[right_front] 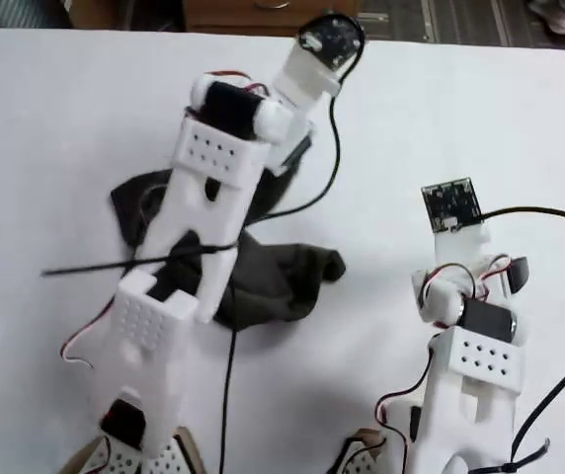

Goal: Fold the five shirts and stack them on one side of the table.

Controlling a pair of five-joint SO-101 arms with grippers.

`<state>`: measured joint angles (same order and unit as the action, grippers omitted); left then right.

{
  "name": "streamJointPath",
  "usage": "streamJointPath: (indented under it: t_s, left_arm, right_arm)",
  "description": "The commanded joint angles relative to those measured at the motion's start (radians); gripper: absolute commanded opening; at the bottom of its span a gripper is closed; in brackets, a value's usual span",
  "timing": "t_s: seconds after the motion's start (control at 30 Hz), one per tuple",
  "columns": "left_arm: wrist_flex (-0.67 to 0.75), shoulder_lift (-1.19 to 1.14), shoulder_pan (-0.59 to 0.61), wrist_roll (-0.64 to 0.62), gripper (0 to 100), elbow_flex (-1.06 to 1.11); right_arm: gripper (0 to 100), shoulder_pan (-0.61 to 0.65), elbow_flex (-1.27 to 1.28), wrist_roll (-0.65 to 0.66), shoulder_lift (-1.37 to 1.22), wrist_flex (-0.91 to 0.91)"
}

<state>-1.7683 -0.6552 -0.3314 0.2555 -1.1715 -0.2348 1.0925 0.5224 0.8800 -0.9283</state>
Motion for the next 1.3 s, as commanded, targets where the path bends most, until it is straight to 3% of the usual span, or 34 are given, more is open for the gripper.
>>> streamJointPath:
  t_s: [0.0,0.17,0.33,0.47,0.63,0.83,1.03,1.27]
  left_arm:
    - [-0.014,0.066,-0.011,-0.008,32,0.114]
    - [-0.011,0.132,0.081,-0.008,30,0.073]
    - [-0.012,0.203,0.353,-0.005,29,0.028]
    - [-0.003,0.201,0.614,-0.003,29,0.137]
    - [0.063,0.201,0.836,-0.003,29,0.259]
    - [0.068,0.201,0.97,0.115,29,0.288]
    - [0.068,0.203,1.082,0.195,29,0.286]
    - [0.069,0.201,1.181,0.264,29,0.286]
  right_arm:
    - [44.3,-0.005,-0.006,0.008,0.028,0.013]
    - [44.3,0.019,-0.006,0.008,0.021,0.048]
    - [44.3,0.226,-0.11,-0.103,-0.03,0.004]
    - [44.3,0.435,-0.381,-0.147,-0.278,-0.099]
    - [44.3,0.538,-0.76,-0.146,-0.719,-0.147]
    - [44.3,0.601,-1.218,-0.146,-1.152,-0.254]
    - [44.3,0.731,-1.603,-0.144,-1.425,-0.381]
    - [44.3,0.817,-1.826,-0.037,-1.667,-0.461]
